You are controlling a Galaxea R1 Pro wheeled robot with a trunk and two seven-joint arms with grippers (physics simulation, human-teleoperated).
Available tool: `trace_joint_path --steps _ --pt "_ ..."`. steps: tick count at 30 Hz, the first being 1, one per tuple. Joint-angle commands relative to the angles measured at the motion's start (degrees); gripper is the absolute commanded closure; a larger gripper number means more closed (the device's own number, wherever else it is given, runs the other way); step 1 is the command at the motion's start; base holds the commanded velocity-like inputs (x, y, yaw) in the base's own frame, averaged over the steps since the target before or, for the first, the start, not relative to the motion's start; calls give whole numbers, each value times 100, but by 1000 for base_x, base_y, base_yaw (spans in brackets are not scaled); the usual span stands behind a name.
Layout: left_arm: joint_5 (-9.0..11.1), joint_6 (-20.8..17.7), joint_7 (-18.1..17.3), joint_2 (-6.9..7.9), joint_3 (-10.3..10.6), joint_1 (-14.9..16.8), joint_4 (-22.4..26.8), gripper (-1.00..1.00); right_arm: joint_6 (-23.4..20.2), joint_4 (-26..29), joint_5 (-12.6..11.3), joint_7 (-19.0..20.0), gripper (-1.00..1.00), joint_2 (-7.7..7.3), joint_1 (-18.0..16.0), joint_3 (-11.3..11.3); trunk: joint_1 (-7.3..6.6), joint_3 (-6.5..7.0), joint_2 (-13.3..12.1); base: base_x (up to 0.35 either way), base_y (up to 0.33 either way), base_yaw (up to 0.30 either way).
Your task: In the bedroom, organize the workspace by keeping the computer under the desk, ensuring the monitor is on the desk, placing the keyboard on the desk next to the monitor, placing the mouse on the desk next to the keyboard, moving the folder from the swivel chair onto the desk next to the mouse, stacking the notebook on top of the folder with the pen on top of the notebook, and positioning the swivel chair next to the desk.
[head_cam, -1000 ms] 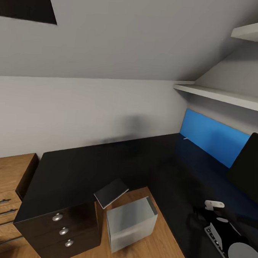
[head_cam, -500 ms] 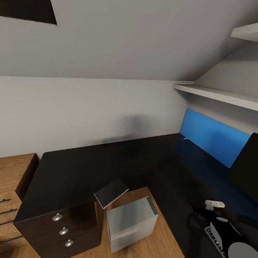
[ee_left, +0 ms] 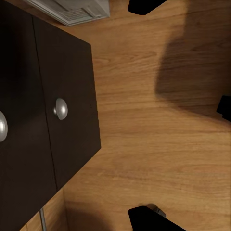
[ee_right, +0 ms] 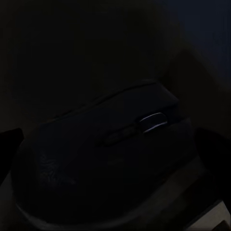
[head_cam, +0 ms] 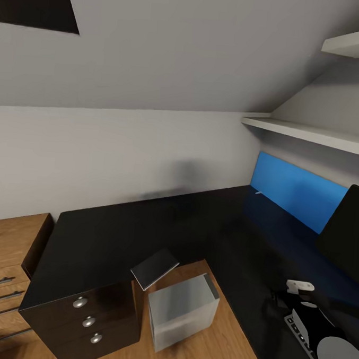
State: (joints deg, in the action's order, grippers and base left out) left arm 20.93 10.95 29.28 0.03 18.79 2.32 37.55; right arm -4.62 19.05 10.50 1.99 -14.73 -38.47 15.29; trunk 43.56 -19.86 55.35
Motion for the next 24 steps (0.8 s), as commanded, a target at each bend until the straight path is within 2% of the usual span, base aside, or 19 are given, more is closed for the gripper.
trace_joint_path --steps 1,3,4,24 --pt "61 39 33 5 38 6 -1 -100 -30 11 86 21 100 5 -3 45 0 -7 5 0 0 0" --pt "61 39 33 5 39 6 -1 -100 -30 11 120 21 100 5 -3 45 0 -7 5 0 0 0" --pt "61 39 33 5 40 6 3 -100 -30 11 133 21 -100 5 -3 45 0 -7 5 0 0 0" --pt "61 39 33 5 46 6 -1 -100 -14 132 135 36 -100 17 -3 54 0 -7 5 0 0 0"
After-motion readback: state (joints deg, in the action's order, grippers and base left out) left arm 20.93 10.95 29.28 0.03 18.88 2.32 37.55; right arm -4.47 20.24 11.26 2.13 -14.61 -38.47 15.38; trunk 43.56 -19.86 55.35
